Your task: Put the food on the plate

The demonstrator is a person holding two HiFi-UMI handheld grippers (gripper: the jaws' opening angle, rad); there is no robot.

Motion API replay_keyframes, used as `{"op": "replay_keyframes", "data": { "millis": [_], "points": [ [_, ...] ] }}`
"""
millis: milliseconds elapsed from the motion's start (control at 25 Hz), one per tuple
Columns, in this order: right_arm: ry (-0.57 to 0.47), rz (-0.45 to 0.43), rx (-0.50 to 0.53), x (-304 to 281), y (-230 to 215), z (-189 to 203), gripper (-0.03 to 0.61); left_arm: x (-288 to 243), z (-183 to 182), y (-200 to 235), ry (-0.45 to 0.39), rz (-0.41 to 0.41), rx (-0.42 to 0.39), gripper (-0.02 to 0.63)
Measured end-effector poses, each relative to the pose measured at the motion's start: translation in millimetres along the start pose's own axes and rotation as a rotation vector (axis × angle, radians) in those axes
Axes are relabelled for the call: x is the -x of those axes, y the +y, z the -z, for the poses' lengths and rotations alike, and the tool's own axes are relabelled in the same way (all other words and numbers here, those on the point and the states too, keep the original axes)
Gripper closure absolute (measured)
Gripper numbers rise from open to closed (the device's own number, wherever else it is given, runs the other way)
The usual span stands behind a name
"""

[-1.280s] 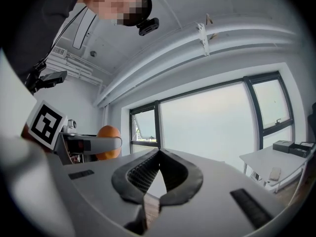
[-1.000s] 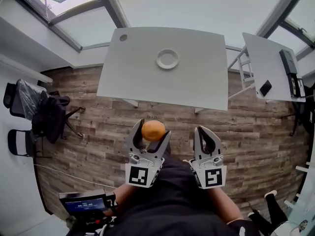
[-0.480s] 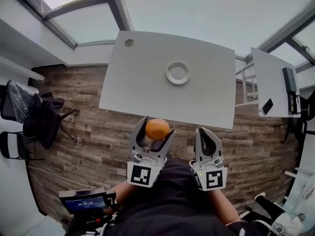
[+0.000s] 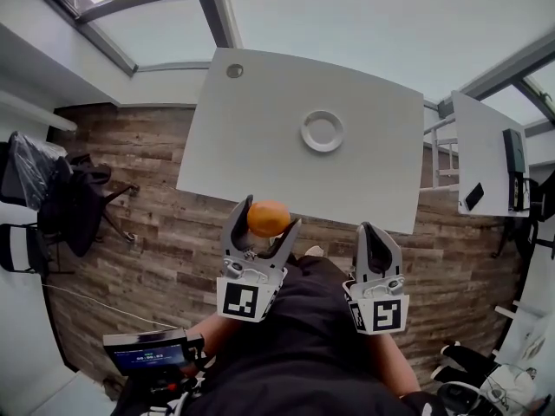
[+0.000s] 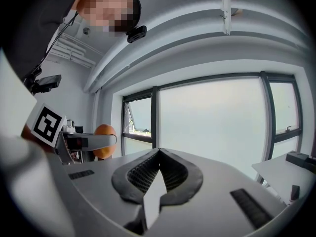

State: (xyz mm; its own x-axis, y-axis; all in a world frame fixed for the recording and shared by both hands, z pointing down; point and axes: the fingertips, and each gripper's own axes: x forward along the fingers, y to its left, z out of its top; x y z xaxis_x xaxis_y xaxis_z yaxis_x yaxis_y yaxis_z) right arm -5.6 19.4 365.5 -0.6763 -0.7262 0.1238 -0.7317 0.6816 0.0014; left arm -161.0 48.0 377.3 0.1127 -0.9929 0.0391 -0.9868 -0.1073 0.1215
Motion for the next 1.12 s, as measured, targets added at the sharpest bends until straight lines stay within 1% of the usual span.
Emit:
{"op": "replay_keyframes", "data": {
  "millis": [120, 320, 400, 480, 600, 720, 880, 1000, 1080, 1120],
  "points": [
    [-0.010, -0.009, -0.009, -1, -5, -3, 0.574, 2, 2, 2, 0.007, -0.026, 0.009, 0.273],
    [-0.032, -0.083, -0.004, -9, -1, -9, 0.574, -2, 22, -3, 0.083, -0.026, 0.037, 0.273],
    [-0.044, -0.120, -0.004, -13, 1, -15, 0.574, -7, 26, -6, 0.104, -0.032, 0.030, 0.273],
    [-0.057, -0.140, -0.002, -16, -4, -20, 0.574, -17, 28, -11, 0.104, -0.030, 0.005, 0.274],
    [-0.072, -0.135, -0.022, -12, -17, -23, 0.574, -36, 31, -16, 0.097, -0.037, -0.041, 0.273],
    [-0.087, -0.124, -0.023, -11, -28, -26, 0.574, -54, 39, -17, 0.120, -0.038, -0.062, 0.273],
    [-0.091, -0.102, -0.032, -18, -45, -28, 0.574, -78, 55, -24, 0.162, -0.012, -0.050, 0.274],
    [-0.104, -0.114, -0.038, -26, -49, -32, 0.574, -98, 66, -28, 0.187, 0.009, -0.043, 0.273],
    [-0.106, -0.128, -0.026, -33, -47, -34, 0.574, -111, 70, -29, 0.186, 0.023, -0.015, 0.273],
    [-0.112, -0.132, -0.019, -34, -45, -36, 0.574, -113, 72, -28, 0.197, 0.021, 0.015, 0.273]
  ]
}}
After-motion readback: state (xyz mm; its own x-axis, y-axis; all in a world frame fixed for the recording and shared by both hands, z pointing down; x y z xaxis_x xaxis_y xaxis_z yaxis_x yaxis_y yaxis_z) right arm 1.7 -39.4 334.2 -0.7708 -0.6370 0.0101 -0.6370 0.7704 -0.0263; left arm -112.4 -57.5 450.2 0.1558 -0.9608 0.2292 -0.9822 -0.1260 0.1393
